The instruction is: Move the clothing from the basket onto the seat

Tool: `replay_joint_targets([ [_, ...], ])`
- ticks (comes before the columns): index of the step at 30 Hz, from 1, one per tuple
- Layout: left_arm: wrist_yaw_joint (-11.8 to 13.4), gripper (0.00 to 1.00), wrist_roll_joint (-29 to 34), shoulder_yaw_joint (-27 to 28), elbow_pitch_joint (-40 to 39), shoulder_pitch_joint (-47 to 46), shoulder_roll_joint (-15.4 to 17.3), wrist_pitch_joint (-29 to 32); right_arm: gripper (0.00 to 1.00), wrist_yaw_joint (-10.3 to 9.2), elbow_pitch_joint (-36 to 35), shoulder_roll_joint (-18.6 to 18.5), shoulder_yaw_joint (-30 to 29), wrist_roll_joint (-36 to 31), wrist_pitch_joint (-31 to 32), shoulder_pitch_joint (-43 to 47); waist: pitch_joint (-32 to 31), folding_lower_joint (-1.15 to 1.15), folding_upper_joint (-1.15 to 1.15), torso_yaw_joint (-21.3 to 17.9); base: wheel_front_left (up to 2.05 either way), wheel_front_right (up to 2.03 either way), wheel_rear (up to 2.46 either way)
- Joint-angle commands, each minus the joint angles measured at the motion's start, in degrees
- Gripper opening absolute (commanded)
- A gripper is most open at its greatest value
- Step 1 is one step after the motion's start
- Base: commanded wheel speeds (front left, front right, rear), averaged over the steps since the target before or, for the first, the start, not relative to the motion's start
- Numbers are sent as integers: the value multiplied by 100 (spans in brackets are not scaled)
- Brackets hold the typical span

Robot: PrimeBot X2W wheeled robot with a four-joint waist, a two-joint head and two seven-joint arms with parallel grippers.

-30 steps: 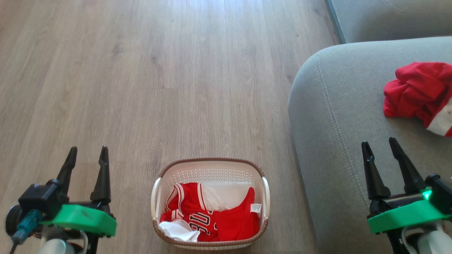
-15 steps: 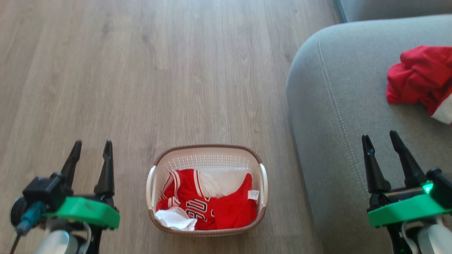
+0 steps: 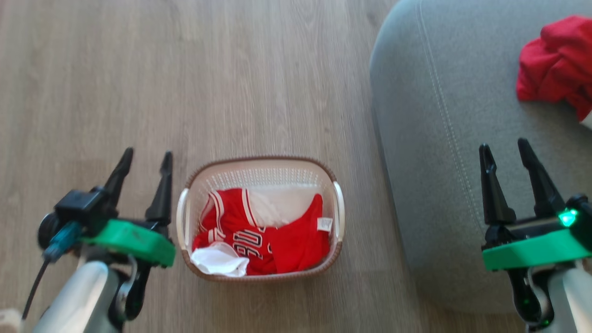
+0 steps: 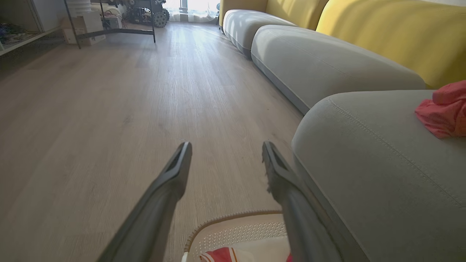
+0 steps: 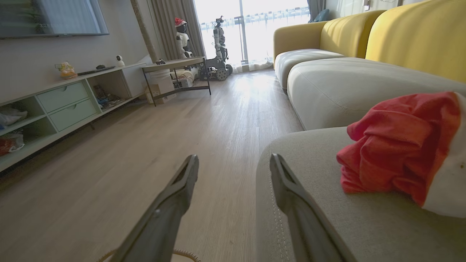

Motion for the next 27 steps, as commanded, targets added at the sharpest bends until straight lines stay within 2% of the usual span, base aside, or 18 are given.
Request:
replay_joint_targets([
  [1, -71, 100, 79, 143, -34, -421, 83, 39, 100, 41, -218, -69, 135, -61, -52, -237, 250, 0, 0, -68, 0, 0, 0],
  [3, -243, 100, 144, -45, 282, -746, 15, 138, 100, 41, -238, -119, 157, -76, -56, -388, 483, 0, 0, -123, 0, 0, 0],
  [11, -607, 100, 137, -332, 1222, -1383, -235, 268, 100, 41, -286, -99, 120, -100, -66, -657, 935, 0, 0, -285, 0, 0, 0],
  [19, -1078, 100, 138, -642, 2426, -2066, -570, 302, 100, 41, -371, -6, 119, -155, -77, -866, 1424, 0, 0, -447, 0, 0, 0],
  [27, -1388, 100, 125, -879, 3578, -2768, -869, 302, 100, 41, -470, 89, 90, -184, -82, -1059, 2022, 0, 0, -488, 0, 0, 0],
])
